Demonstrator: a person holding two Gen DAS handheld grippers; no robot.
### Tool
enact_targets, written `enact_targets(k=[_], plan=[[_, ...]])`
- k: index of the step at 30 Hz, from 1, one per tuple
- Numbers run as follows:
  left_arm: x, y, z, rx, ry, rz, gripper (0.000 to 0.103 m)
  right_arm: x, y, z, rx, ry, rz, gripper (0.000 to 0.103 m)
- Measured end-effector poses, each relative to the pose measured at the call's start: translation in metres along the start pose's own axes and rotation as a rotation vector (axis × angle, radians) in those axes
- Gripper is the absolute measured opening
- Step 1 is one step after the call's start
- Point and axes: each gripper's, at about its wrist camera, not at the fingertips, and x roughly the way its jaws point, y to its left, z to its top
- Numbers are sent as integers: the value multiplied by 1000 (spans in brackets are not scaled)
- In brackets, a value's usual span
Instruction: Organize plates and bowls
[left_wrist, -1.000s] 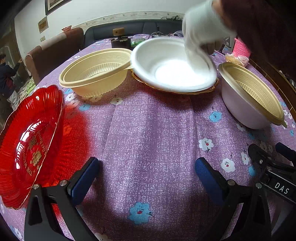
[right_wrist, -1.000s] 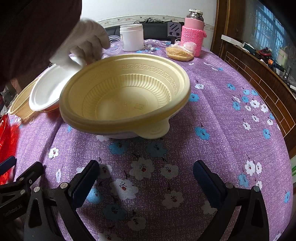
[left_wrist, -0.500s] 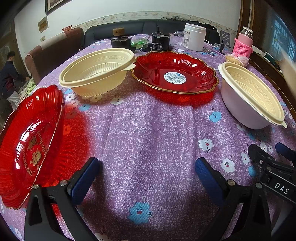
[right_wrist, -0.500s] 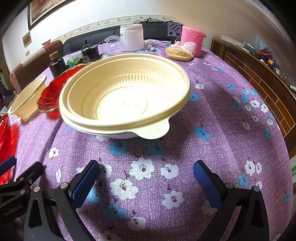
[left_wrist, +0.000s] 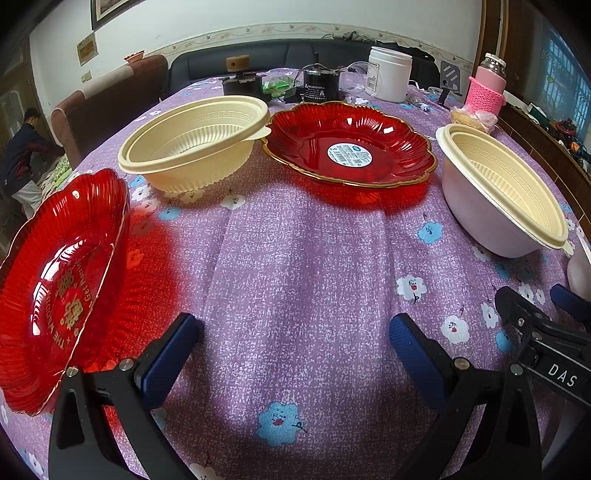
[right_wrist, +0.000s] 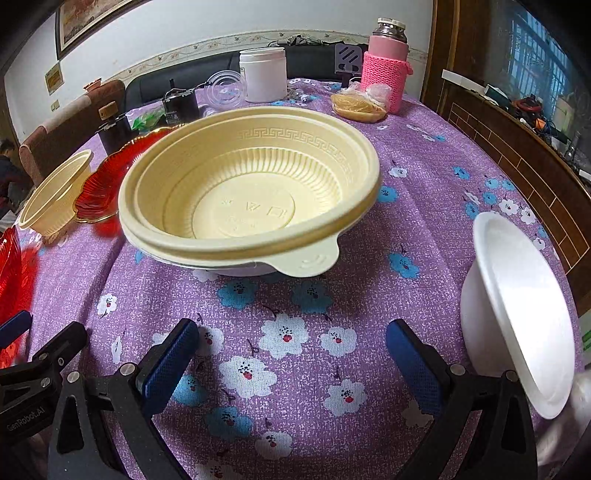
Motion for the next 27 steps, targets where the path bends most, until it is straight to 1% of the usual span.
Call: enact_targets(k=[27], plan=[[0, 1, 0, 0, -1, -1, 103, 0, -5, -3, -2, 0, -1, 102]])
